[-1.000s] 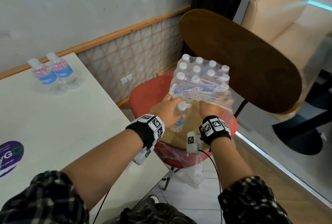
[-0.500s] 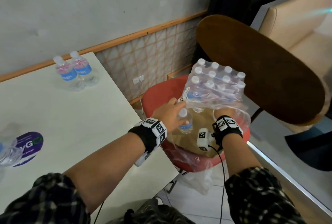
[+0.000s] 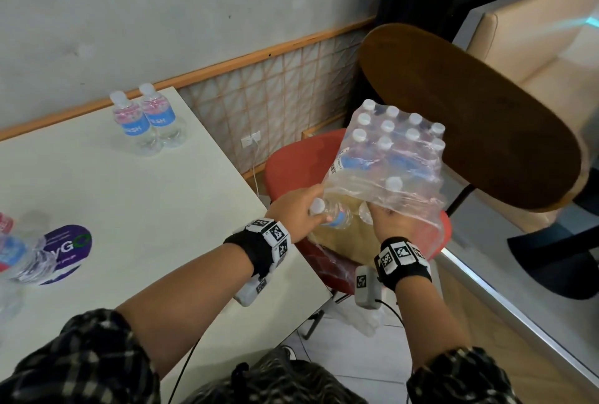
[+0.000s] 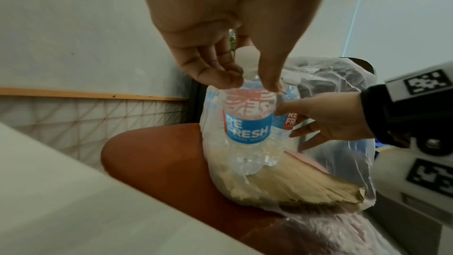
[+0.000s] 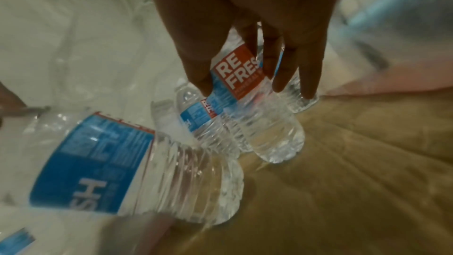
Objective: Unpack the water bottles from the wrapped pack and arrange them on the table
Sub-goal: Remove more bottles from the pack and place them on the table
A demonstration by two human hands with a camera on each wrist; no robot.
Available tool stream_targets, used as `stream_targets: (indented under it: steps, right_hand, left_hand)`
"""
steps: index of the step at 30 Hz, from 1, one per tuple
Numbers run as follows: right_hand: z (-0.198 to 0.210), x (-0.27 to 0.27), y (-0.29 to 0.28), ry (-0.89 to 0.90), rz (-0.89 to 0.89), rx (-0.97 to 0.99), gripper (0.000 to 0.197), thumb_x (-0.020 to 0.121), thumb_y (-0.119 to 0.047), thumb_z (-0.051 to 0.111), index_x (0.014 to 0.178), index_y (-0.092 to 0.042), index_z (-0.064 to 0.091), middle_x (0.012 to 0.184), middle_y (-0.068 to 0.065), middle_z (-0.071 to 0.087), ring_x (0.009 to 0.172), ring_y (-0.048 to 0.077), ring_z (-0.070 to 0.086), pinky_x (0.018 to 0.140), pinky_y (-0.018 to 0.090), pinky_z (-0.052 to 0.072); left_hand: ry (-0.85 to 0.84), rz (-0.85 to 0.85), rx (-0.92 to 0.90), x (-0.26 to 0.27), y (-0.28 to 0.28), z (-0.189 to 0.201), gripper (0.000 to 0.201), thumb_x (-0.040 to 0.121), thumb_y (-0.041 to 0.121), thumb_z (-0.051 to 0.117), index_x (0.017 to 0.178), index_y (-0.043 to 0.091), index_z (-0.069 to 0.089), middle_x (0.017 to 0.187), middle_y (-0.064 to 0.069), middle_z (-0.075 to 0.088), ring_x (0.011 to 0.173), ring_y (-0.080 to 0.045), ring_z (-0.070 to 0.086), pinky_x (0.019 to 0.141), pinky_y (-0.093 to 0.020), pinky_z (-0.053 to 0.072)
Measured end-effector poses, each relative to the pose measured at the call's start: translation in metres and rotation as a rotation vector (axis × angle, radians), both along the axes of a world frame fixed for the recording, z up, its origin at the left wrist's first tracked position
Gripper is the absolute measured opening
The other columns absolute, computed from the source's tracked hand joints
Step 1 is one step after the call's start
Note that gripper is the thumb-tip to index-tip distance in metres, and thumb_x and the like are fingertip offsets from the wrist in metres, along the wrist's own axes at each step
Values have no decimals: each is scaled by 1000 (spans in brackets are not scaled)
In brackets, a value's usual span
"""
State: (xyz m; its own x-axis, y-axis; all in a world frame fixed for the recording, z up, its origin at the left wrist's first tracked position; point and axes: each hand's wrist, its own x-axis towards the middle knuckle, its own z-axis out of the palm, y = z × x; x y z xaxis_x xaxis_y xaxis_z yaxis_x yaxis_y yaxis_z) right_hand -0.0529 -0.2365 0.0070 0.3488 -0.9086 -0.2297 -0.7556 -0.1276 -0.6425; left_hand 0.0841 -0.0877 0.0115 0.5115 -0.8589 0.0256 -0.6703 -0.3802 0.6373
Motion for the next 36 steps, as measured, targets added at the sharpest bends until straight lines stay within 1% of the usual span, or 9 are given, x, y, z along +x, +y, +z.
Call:
stream_targets:
  steps: [3, 6, 9, 15, 18, 23, 28, 32, 36]
  right_hand:
    - [-3, 6, 18, -147, -103, 72, 32, 77, -51, 66, 75, -21, 55, 86, 5, 59, 97, 34, 62, 87, 40, 50]
    - [-10, 6, 39, -150, -94, 112, 52, 78, -51, 66, 104, -6, 61, 91, 8, 65, 93, 31, 63, 84, 37, 51]
    - [-8, 12, 70, -403, -72, 113, 62, 76, -35, 74, 130, -15, 50, 107, 2, 65, 97, 25, 63, 88, 40, 53]
    - [-8, 31, 128, -593, 84, 60, 34, 76, -24, 73, 106, -19, 58, 89, -6, 67, 76, 2, 62, 73, 25, 51]
    - [-17, 50, 154, -522, 329, 114, 39, 75, -19, 75, 109, -19, 57, 93, -9, 65, 80, -4, 61, 69, 13, 46]
    - [-32, 79, 185, -442, 437, 157, 49, 74, -23, 75, 119, -21, 54, 102, -8, 63, 93, 14, 63, 84, 31, 52]
    - [-30, 83, 181, -431, 489, 210, 53, 78, -19, 73, 126, -21, 51, 108, -9, 61, 99, 14, 60, 88, 30, 50]
    - [-24, 70, 149, -245, 620, 333, 51, 79, -22, 74, 125, -21, 54, 114, -5, 62, 105, 12, 58, 93, 25, 46]
    - [-14, 44, 80, -125, 413, 285, 21, 85, -16, 66, 105, -17, 61, 93, 2, 65, 83, 17, 63, 68, 16, 47]
  left_hand:
    - [64, 14, -78, 2, 20, 3, 29, 80, 36, 70, 87, 17, 49, 80, 2, 60, 73, -19, 55, 60, -31, 41]
    - [69, 7, -171, 6, 45, 13, 23, 80, 35, 69, 95, 22, 58, 91, 8, 57, 81, -13, 55, 71, -34, 49]
    - [65, 89, -233, 19, 71, 25, 31, 79, 32, 72, 106, 21, 61, 101, 10, 49, 88, -10, 53, 75, -27, 47]
    - [3, 158, -152, 50, 114, 42, 37, 79, 39, 73, 106, 17, 61, 101, 11, 52, 93, -16, 58, 83, -31, 48]
    - [-25, 216, -77, 64, 132, 34, 36, 81, 40, 70, 106, 16, 59, 105, 3, 53, 93, -20, 58, 83, -36, 48]
    - [-77, 248, 159, 71, 147, 23, 37, 87, 39, 60, 108, 11, 49, 110, -6, 47, 92, -29, 55, 78, -39, 47]
    - [-93, 202, 119, 70, 140, 31, 31, 86, 30, 56, 114, 18, 51, 122, 4, 48, 112, -20, 45, 82, -32, 42]
    - [-166, 80, 164, 62, 125, 30, 47, 84, 60, 49, 122, 32, 49, 126, 14, 51, 120, -13, 43, 91, -32, 43]
    - [-235, 109, 294, 62, 119, 26, 72, 71, 80, 15, 112, 36, 55, 118, 13, 59, 108, -16, 51, 87, -33, 45]
